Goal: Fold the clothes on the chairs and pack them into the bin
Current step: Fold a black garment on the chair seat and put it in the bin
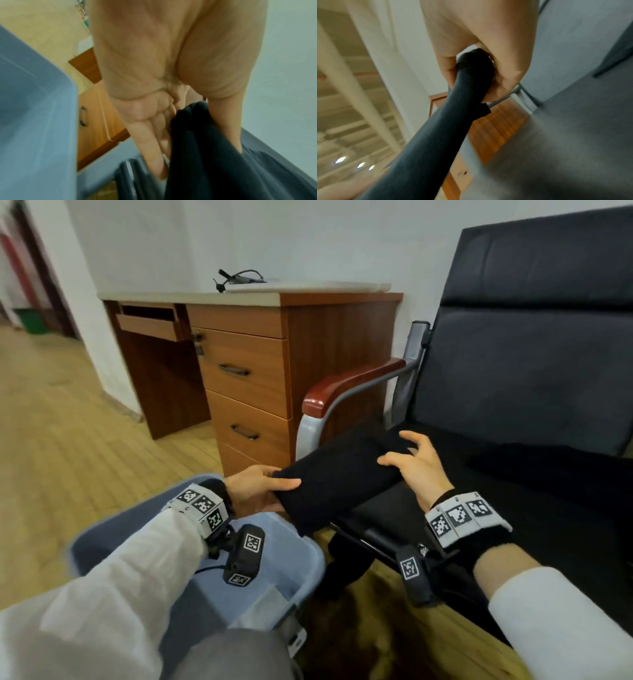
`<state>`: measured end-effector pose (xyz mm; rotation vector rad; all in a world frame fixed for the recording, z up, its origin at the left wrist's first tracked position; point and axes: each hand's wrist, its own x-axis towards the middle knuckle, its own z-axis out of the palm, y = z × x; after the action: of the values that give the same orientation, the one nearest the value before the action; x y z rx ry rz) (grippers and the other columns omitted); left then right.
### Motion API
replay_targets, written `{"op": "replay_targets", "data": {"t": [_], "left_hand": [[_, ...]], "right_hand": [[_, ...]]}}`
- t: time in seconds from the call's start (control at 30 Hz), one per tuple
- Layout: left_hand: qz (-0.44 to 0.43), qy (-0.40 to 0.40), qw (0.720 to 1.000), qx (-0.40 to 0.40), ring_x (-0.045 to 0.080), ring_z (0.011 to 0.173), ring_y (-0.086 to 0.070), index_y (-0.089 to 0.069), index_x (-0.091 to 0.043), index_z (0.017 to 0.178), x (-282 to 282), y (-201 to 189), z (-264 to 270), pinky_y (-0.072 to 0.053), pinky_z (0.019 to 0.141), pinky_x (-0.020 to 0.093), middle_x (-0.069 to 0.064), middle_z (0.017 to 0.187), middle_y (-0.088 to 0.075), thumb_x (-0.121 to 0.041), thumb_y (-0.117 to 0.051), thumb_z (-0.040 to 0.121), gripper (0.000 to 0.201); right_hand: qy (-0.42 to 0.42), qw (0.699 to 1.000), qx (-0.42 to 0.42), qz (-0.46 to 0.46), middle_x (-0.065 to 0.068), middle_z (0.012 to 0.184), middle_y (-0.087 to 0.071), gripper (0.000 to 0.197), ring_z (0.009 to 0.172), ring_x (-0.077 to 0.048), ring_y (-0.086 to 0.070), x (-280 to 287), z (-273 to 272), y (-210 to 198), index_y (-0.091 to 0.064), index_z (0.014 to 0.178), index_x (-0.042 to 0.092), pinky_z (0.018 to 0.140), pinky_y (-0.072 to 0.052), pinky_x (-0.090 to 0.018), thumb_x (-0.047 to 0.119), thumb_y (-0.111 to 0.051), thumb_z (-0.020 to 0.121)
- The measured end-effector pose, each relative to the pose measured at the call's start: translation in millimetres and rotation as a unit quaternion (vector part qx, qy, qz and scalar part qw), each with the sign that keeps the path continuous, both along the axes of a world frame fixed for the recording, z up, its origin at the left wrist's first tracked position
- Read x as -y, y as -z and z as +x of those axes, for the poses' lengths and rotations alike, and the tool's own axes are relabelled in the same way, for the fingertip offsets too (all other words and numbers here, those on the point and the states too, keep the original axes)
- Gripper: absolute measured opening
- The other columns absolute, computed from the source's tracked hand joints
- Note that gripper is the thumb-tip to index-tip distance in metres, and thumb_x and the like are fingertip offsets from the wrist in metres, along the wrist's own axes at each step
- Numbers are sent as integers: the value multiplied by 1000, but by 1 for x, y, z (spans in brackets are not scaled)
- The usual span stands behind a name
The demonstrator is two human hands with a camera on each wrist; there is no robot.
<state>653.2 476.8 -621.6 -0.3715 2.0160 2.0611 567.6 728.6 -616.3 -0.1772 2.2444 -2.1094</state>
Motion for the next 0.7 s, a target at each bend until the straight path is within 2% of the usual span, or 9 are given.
{"op": "replay_targets", "data": {"t": [0.07,0.13,0.23,0.3,0.37,0.47,0.57,0.6,0.7], "left_hand": [[-6,-32,999,11,28,114,-61,-55,1,125,25,15,14,-54,89,35,15,123,-63,-22,-81,66,69],[-11,-59,998,26,29,112,-62,-55,5,124,46,29,28,-54,85,34,18,121,-64,-20,-86,60,76],[-16,-109,993,50,20,77,-70,-60,7,108,71,55,46,-54,65,28,16,84,-73,1,-63,84,25],[-24,-141,986,85,19,67,-69,-60,8,106,89,76,56,-55,63,32,11,70,-71,3,-59,87,20],[-47,-168,977,121,26,72,-69,-59,12,105,102,97,64,-58,70,38,16,78,-71,5,-63,84,22],[-114,-221,953,173,27,63,-64,-60,11,96,121,131,72,-55,50,31,15,74,-66,1,-71,79,23],[-144,-230,937,221,32,80,-64,-62,11,104,133,163,76,-57,67,41,19,91,-66,-21,-82,70,51],[-131,-235,935,232,33,83,-65,-62,10,105,138,173,76,-56,71,44,19,94,-66,-27,-83,68,56],[-149,-239,921,269,33,90,-65,-61,7,109,137,194,78,-52,72,37,18,100,-65,-27,-72,80,46]], "right_hand": [[-41,997,-15,68,-4,123,-53,75,113,-20,-56,26,8,7,-46,126,32,100,-46,-41,34,-81,61],[-74,989,-30,121,0,119,-52,70,110,-18,-55,52,15,17,-43,131,29,97,-47,-36,40,-79,71],[-121,970,-44,204,-2,122,-54,61,111,-21,-55,89,21,39,-42,130,25,94,-48,-36,39,-73,79],[-155,951,-43,265,-5,122,-53,56,112,-24,-54,113,23,57,-42,128,22,92,-46,-35,35,-71,81],[-182,930,-21,319,-5,116,-52,51,105,-23,-54,133,23,75,-42,122,20,86,-45,-33,30,-70,81],[-221,895,4,387,-3,107,-52,38,99,-22,-54,164,22,105,-47,107,19,82,-44,-32,26,-72,79],[-259,840,8,477,-5,87,-58,22,93,-24,-62,190,22,136,-52,77,16,75,-46,-29,25,-72,79],[-274,816,6,509,-7,86,-60,22,95,-25,-64,200,20,148,-54,74,15,73,-46,-27,26,-71,80],[-290,757,5,585,-12,108,-65,28,110,-27,-61,219,15,176,-65,101,7,77,-45,-27,30,-67,85]]}}
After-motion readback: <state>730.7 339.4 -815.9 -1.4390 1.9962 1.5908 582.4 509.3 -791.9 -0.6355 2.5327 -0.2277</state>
